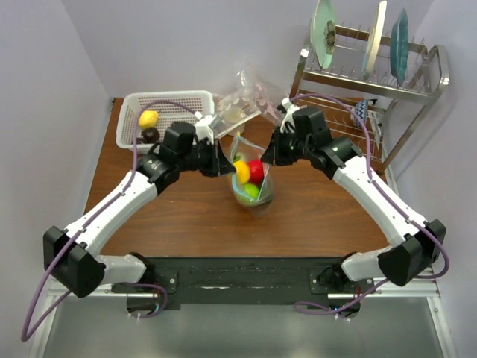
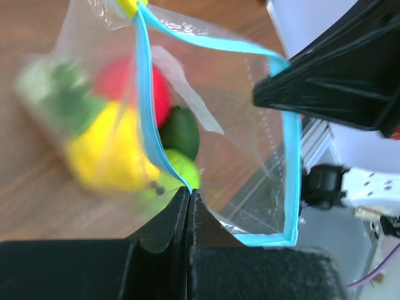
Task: Place the food in the zip-top bag and seal the zipper
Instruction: Adjust the zipper food storage bag at the center of the board.
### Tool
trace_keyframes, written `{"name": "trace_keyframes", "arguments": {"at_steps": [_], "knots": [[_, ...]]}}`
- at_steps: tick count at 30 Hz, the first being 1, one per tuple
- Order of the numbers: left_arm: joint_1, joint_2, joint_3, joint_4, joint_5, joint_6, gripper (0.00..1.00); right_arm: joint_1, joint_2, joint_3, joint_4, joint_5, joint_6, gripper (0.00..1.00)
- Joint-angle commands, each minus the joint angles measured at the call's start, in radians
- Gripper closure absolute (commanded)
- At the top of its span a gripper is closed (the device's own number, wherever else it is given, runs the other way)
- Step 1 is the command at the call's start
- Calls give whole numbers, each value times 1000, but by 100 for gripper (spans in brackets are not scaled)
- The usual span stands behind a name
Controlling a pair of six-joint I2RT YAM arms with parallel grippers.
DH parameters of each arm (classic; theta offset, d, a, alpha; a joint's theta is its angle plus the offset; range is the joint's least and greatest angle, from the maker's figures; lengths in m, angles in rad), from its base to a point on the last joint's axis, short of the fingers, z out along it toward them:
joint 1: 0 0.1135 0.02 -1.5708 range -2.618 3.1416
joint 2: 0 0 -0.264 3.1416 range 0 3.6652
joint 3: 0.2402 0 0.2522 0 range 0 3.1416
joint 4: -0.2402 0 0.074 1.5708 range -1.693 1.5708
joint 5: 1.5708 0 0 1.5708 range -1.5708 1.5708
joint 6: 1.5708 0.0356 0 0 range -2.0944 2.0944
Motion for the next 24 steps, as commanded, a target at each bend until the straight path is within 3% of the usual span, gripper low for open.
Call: {"name": "trace_keyframes", "arguments": {"at_steps": [1,17,20,21,24], "knots": [[8,34,-137,164,90,-24,100,2,4,-80,100,-112,54,100],[16,-64,-168,117,-13,-7,100,33,99,-51,193,-278,82,100],[22,-84,-179,118,-25,-6,100,47,119,-38,209,-302,85,88],[23,-87,-187,120,-29,-1,100,48,122,-30,203,-302,84,76],[25,-96,-198,125,-34,2,100,48,123,2,175,-252,58,62]]}}
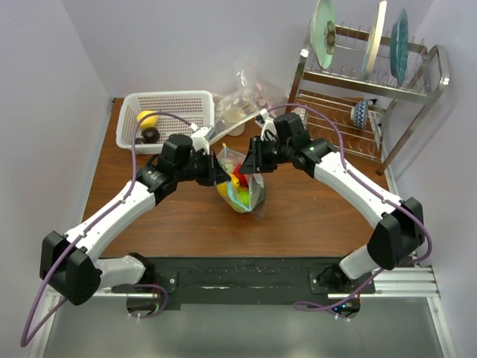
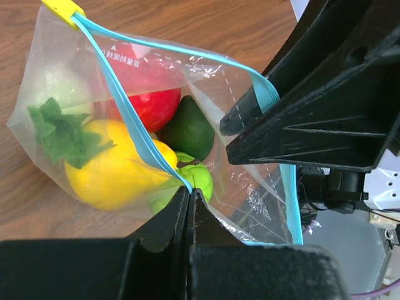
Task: Place the food in the zip-top bag and seal the zipper
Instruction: Adjust the zipper food storage bag at the center of the board.
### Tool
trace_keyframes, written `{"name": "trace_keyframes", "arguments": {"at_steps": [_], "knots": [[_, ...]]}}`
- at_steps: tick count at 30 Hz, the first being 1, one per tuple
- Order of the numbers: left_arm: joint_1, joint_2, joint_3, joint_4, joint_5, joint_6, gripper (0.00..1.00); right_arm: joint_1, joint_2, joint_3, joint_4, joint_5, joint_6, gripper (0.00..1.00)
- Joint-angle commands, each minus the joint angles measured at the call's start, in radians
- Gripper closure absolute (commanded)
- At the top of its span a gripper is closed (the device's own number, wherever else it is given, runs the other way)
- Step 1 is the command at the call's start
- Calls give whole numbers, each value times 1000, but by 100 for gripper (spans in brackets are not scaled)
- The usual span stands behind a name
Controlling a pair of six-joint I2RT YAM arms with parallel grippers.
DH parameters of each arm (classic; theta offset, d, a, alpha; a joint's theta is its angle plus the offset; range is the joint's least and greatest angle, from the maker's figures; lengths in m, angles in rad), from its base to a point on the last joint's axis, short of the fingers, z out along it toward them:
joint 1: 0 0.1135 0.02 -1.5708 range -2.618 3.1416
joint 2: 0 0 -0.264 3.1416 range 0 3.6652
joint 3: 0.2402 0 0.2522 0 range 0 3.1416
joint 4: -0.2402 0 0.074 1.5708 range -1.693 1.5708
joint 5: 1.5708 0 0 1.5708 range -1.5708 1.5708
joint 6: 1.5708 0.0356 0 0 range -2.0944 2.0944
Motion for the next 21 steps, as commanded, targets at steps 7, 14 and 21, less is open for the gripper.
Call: {"name": "trace_keyframes", "arguments": {"at_steps": [7,14,21], "knots": [[10,-53,-16,46,-23,4,100,7,43,228,-98,87,-130,57],[11,-67,-2,26,-49,20,100,5,109,350,-176,163,-193,55],[26,-70,-1,-35,-126,57,100,-5,167,435,-198,233,-245,58]]}}
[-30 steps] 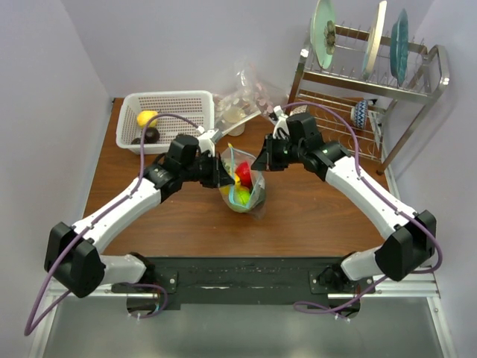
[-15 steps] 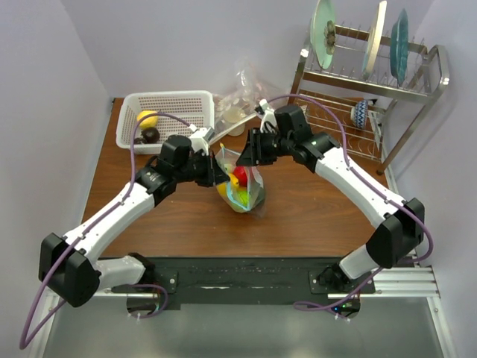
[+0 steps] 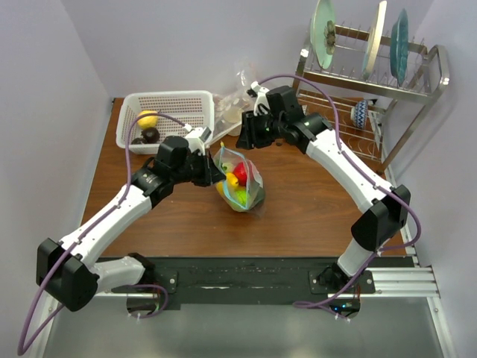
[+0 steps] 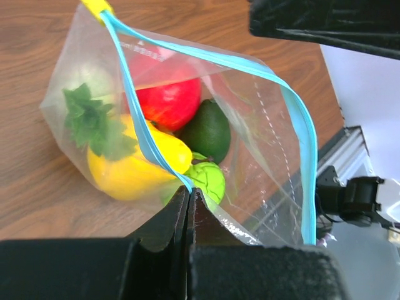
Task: Place the food in the zip-top bag and seal the zipper
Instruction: Adjust the zipper food storage bag at the center of the board, then zip the zipper food storage bag at the center of the board.
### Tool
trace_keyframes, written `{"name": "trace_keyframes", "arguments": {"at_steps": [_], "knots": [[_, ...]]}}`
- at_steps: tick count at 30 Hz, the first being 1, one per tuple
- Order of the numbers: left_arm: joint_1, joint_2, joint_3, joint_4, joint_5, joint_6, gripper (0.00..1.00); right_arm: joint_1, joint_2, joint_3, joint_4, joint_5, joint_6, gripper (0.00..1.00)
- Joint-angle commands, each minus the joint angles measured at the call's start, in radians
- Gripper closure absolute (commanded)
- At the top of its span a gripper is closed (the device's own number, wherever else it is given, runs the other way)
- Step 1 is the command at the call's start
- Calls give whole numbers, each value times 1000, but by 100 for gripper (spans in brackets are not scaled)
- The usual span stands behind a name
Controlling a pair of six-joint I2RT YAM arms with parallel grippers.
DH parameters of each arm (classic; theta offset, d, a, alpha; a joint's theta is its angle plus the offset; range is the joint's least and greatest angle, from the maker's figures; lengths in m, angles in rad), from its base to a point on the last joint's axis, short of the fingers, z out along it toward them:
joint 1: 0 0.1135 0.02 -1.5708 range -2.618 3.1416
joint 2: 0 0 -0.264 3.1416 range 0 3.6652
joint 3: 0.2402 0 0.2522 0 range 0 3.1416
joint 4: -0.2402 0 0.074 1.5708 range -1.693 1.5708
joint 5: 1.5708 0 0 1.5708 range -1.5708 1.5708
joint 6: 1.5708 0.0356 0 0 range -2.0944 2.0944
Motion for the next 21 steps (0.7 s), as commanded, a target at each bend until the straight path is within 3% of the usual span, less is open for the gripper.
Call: {"name": "trace_keyframes", "arguments": {"at_steps": [1,9,14,21], "knots": [[24,-21,15,-18,-72,47,100,-12,-4,45,-11,63,-45,58],[53,14,58,-59,-164,133,100,-19,12,-32,44,62,-58,58],[69,57,147,-105,-272,211,100,-27,-4,-112,166,54,-129,57],[82,125,214,-103,-310,298,100,-76,22,-147,288,-56,-189,56]]}}
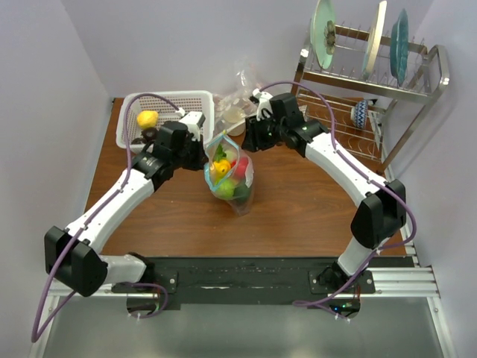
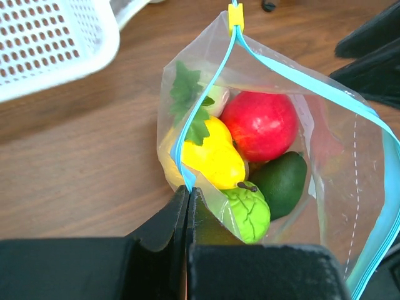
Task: Place the food in the zip-top bag and seal the zipper
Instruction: Zip the zipper food storage bag at the center of the board.
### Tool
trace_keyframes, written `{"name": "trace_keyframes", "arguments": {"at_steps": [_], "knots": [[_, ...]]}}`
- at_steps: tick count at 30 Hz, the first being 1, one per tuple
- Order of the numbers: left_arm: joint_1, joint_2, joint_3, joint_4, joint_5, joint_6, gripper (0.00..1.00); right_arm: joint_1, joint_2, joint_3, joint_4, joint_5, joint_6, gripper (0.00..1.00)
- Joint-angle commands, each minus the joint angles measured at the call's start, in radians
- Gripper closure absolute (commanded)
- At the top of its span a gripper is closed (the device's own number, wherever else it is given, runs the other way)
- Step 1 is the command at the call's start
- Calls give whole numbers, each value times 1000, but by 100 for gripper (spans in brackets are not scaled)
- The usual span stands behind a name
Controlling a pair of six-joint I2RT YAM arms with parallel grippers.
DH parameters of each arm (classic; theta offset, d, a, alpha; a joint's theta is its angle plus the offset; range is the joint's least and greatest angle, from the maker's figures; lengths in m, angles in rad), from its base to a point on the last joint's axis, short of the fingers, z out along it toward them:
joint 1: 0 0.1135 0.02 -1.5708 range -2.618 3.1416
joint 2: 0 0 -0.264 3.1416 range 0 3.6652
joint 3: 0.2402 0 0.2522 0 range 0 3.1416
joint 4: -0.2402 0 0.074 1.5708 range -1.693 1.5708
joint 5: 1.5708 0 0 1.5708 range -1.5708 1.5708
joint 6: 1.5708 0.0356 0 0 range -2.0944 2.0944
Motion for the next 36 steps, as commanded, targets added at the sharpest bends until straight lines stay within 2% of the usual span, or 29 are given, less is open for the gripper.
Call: {"name": "trace_keyframes", "arguments": {"at_steps": [1,3,5,7,12,15,17,21,24,27,29,30,36], "knots": [[13,20,57,39,-49,99,100,-30,16,-8,160,-104,-64,55],[13,24,54,68,-50,121,100,-36,22,-29,199,-104,-73,53],[13,30,53,89,-54,155,100,-43,27,-63,268,-139,-87,45],[13,32,51,118,-51,184,100,-48,31,-75,317,-167,-109,41],[13,26,51,161,-40,222,100,-66,83,-58,346,-216,-115,42],[13,23,43,184,-34,242,100,-102,81,-106,455,-299,-61,42],[13,24,39,199,-29,250,100,-126,77,-164,585,-350,-16,41],[13,33,39,219,12,259,100,-152,105,-153,641,-497,14,41],[13,35,42,231,44,267,100,-175,133,-143,671,-548,70,42],[13,37,42,237,61,268,100,-200,119,-173,780,-568,153,40],[13,41,42,239,72,270,100,-201,120,-138,748,-549,160,36],[13,41,40,240,81,270,100,-203,123,-121,727,-549,167,29],[13,58,43,240,86,255,100,-200,111,-100,737,-554,244,28]]}}
